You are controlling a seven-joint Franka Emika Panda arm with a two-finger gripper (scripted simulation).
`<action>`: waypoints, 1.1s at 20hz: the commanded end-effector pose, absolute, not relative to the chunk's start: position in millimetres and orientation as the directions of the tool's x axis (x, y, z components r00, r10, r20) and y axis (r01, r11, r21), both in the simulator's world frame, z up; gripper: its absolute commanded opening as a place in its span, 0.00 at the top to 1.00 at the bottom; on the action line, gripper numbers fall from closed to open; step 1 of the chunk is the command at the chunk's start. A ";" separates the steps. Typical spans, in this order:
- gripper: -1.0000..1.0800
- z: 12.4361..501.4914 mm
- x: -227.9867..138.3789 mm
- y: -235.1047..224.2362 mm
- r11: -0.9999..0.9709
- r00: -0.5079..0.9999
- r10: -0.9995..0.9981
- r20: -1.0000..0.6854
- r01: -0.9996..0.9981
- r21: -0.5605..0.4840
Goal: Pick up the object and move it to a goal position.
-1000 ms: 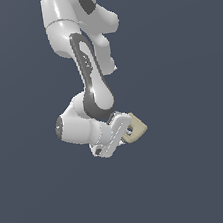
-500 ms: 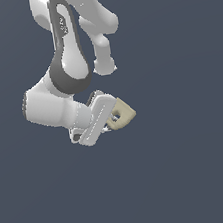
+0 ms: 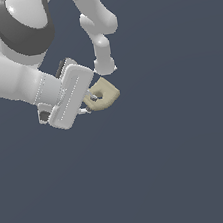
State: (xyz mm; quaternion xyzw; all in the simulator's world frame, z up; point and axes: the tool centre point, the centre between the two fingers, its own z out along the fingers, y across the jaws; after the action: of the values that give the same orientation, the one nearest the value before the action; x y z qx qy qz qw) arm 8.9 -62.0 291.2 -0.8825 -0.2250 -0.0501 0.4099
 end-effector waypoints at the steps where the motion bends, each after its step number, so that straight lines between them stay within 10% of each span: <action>1: 1.00 317.1 3.7 -75.8 -0.562 0.894 0.357 0.272 0.438 -0.701; 22: 1.00 477.8 -20.0 -166.4 -0.559 0.893 0.357 0.273 0.439 -0.703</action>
State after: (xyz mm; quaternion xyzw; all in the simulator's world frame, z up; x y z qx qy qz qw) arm -19.0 -162.5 470.6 -0.8818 -0.2255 -0.0496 0.4113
